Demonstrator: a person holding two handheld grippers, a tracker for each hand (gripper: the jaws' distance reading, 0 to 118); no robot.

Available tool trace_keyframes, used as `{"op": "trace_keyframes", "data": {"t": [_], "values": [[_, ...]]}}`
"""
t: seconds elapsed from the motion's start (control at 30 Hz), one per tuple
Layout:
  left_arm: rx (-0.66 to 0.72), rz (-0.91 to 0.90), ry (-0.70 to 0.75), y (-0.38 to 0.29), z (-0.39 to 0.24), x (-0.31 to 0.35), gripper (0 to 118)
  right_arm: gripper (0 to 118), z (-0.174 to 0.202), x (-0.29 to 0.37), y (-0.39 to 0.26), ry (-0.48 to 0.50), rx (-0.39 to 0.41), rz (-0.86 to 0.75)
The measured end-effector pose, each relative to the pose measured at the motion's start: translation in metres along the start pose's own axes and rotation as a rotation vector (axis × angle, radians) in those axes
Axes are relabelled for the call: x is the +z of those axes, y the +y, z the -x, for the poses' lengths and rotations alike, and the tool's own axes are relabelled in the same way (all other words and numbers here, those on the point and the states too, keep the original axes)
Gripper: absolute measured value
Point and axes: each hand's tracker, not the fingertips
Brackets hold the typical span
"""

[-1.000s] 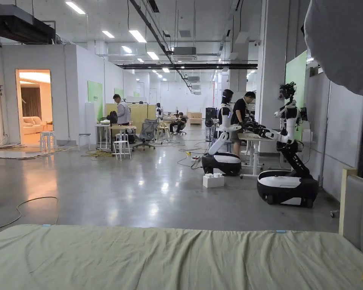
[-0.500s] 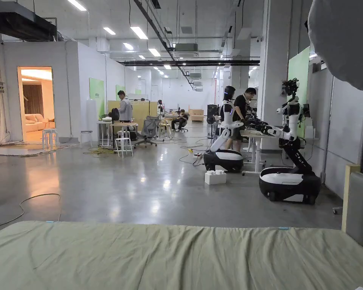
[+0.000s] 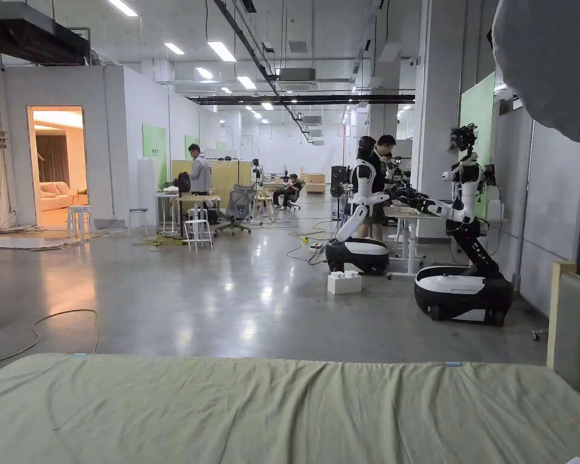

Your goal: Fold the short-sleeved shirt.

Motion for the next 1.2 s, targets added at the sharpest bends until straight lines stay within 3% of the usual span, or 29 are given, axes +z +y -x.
{"op": "trace_keyframes", "data": {"t": [0.1,0.17,0.4,0.43,0.47,0.53,0.57,0.67,0.73,0.77,0.8,0.93,1.03,1.2], "values": [[0.001,0.004,0.004,-0.0005,0.0005,-0.0002,1,1,-0.0005,-0.0001,-0.0004,-0.003,0.002,0.004],[0.0,0.009,0.012,-0.0011,0.0005,-0.0003,17,2,-0.0004,-0.0004,-0.0009,-0.006,0.006,0.009],[-0.027,0.016,-0.014,-0.0005,-0.0032,-0.0013,18,5,0.0008,-0.0021,-0.003,-0.003,0.014,0.026],[-0.033,0.018,-0.009,-0.0002,-0.0045,-0.0018,22,14,0.0014,-0.0024,-0.0031,-0.002,0.017,0.027],[-0.04,0.018,-0.009,-0.0002,-0.0049,-0.0023,38,37,0.0019,-0.0025,-0.003,-0.001,0.021,0.03],[-0.043,0.018,-0.009,0.0,-0.0055,-0.0038,71,66,0.0028,-0.0036,-0.0025,0.003,0.028,0.035],[-0.038,0.019,-0.01,0.0003,-0.0052,-0.0038,81,70,0.0034,-0.0035,-0.0023,0.004,0.03,0.032],[-0.016,0.01,-0.007,0.0008,-0.0031,-0.0032,84,74,0.004,-0.0028,-0.0008,-0.002,0.039,0.02],[-0.013,0.009,0.0,0.0009,-0.0019,-0.0036,100,87,0.0039,-0.0034,0.0001,-0.01,0.045,0.02],[-0.013,0.009,0.007,0.0007,-0.0015,-0.0043,114,97,0.0041,-0.0039,0.0003,-0.013,0.048,0.019],[-0.012,-0.001,0.016,0.0008,-0.001,-0.0042,118,102,0.0043,-0.0041,0.0004,-0.015,0.05,0.017],[0.006,-0.018,0.024,-0.0004,-0.0005,-0.0014,118,104,0.005,-0.0037,-0.0005,-0.013,0.06,0.008],[0.004,-0.025,0.034,-0.0007,-0.0014,-0.0009,118,117,0.0069,-0.0043,-0.0016,-0.01,0.072,0.013],[-0.024,-0.023,0.036,-0.0023,-0.0038,-0.0009,118,118,0.0083,-0.0051,-0.002,-0.01,0.077,0.016]]}}
